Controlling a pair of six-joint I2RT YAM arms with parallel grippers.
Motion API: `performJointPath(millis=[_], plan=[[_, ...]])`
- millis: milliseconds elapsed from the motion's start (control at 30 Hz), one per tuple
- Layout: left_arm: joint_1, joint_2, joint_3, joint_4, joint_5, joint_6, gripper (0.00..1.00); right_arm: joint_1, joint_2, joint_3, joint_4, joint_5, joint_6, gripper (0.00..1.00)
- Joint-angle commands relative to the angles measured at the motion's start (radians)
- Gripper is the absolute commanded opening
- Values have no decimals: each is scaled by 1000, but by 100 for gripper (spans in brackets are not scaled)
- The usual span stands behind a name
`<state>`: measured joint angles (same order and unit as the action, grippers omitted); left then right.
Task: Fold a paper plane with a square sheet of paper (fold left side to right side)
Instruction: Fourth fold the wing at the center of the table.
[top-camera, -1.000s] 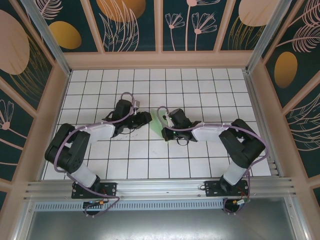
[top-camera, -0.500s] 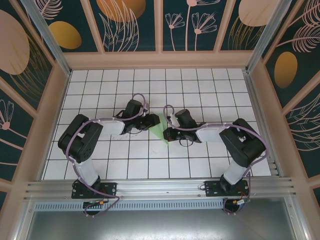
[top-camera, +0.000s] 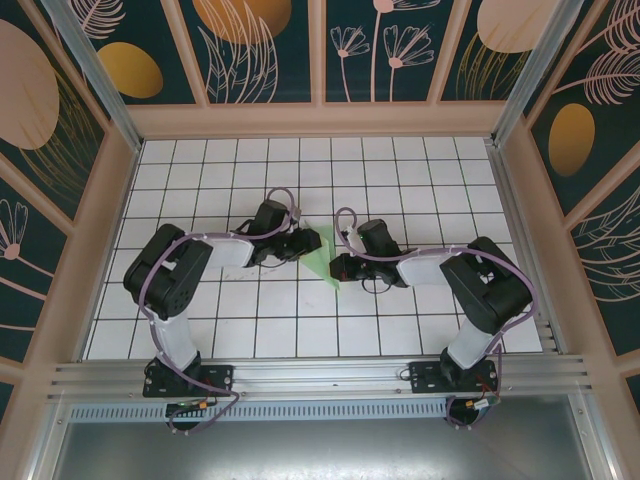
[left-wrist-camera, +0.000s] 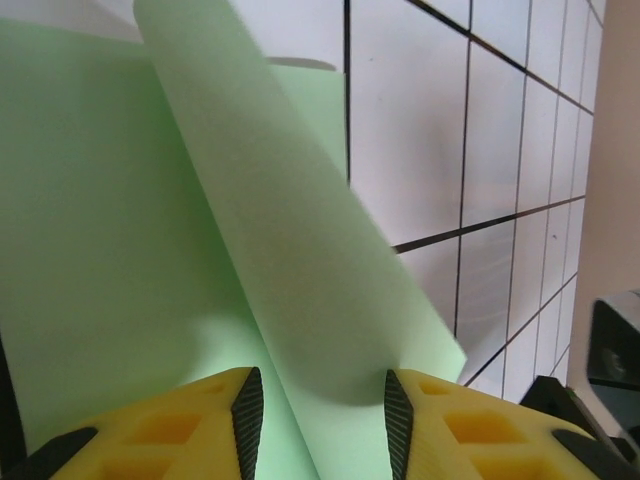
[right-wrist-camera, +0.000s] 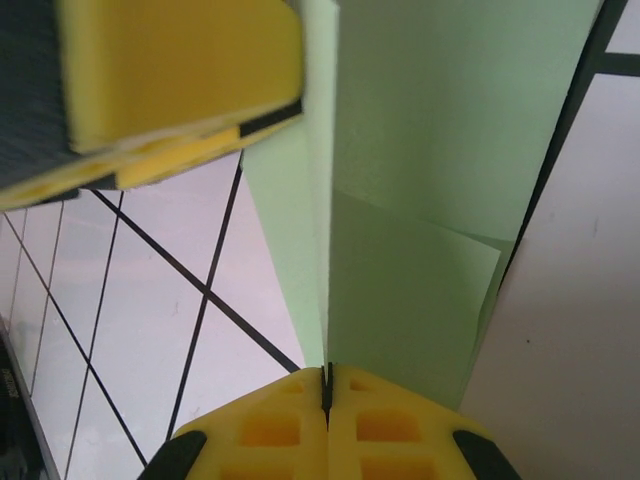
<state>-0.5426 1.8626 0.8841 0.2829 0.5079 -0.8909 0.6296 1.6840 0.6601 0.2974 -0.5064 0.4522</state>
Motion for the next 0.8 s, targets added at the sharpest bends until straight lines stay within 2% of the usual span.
performJointPath(millis=[0,433,767], plan=[[-11,28,28,-26,-9,21,41,-7,-19,-11,49,-37,17,1],[-14,64,51,-89,-51,45,43,-8,8,2,28,-37,12,3],[-15,82,50,-101,-63,48,43,-9,-12,9,13,-39,8,16]])
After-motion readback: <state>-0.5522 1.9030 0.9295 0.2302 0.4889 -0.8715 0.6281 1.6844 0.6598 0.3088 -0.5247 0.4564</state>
